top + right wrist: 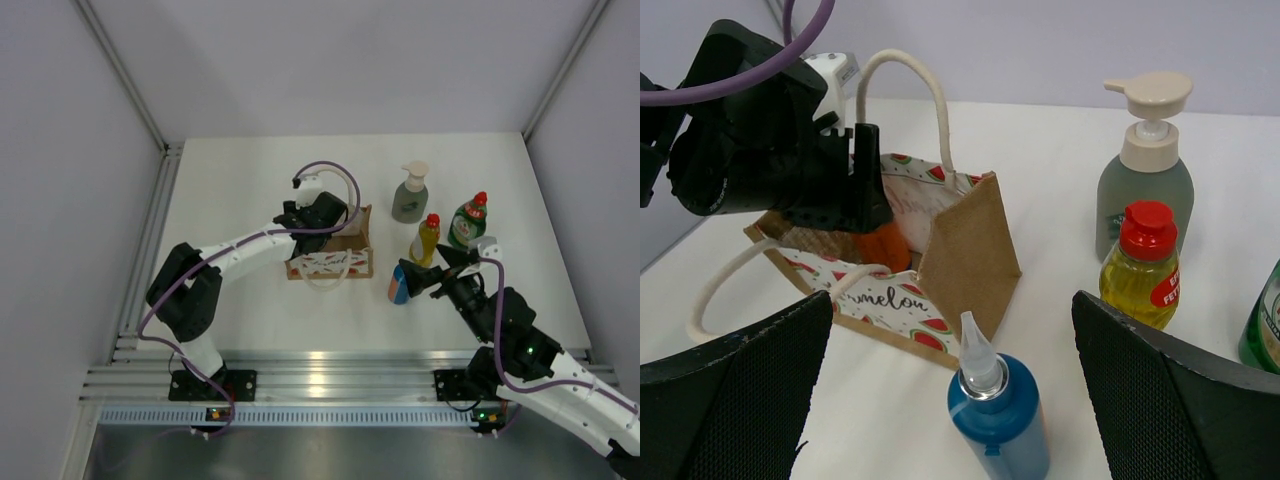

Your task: Take the personal care products out of the canvas bag

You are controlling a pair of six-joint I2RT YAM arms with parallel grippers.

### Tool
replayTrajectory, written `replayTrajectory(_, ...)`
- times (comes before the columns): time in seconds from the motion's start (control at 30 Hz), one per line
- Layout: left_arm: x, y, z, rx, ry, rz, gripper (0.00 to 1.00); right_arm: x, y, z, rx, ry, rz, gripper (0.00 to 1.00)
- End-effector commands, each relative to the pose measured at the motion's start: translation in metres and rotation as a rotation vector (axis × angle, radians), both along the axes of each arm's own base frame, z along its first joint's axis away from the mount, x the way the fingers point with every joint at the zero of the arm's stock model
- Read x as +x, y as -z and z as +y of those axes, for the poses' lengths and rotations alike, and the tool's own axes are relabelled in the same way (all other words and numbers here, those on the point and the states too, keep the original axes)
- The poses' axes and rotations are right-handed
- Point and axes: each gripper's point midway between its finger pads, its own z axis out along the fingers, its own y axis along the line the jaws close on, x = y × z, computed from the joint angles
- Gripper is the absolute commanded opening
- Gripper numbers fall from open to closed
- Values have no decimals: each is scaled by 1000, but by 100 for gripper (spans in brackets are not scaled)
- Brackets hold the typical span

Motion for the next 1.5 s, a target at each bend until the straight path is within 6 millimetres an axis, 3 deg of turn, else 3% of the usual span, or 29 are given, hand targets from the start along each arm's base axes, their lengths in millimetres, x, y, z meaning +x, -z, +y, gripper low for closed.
replayTrajectory(0.0,5,7,4,-9,-46,-21,23,0,-13,-5,0,13,-15,100)
replayTrajectory(0.13,9,-2,4,-12,-58,-45,0,0,-15,-6,-1,17,-20,99)
replayTrajectory(0.27,12,-22,-4,-48,-34,-71,0,0,-15,-6,-5,18,-19,100)
replayTrajectory(0.43,13,-61,-8,-86,6,-130,0,0,-18,-7,2,19,-24,100)
replayTrajectory(0.97,-5,-130,-13,-168,129,-218,0,-3,-24,-14,27,31,-45,99)
replayTrajectory(1.2,-17,-185,-4,-217,167,-318,0,-4,-27,-17,33,38,-51,100)
replayTrajectory(1.43,-32,-252,19,-271,136,-443,0,-5,-28,-16,37,34,-52,99)
replayTrajectory(1.47,-32,-255,22,-270,128,-450,0,-5,-29,-16,37,33,-52,99)
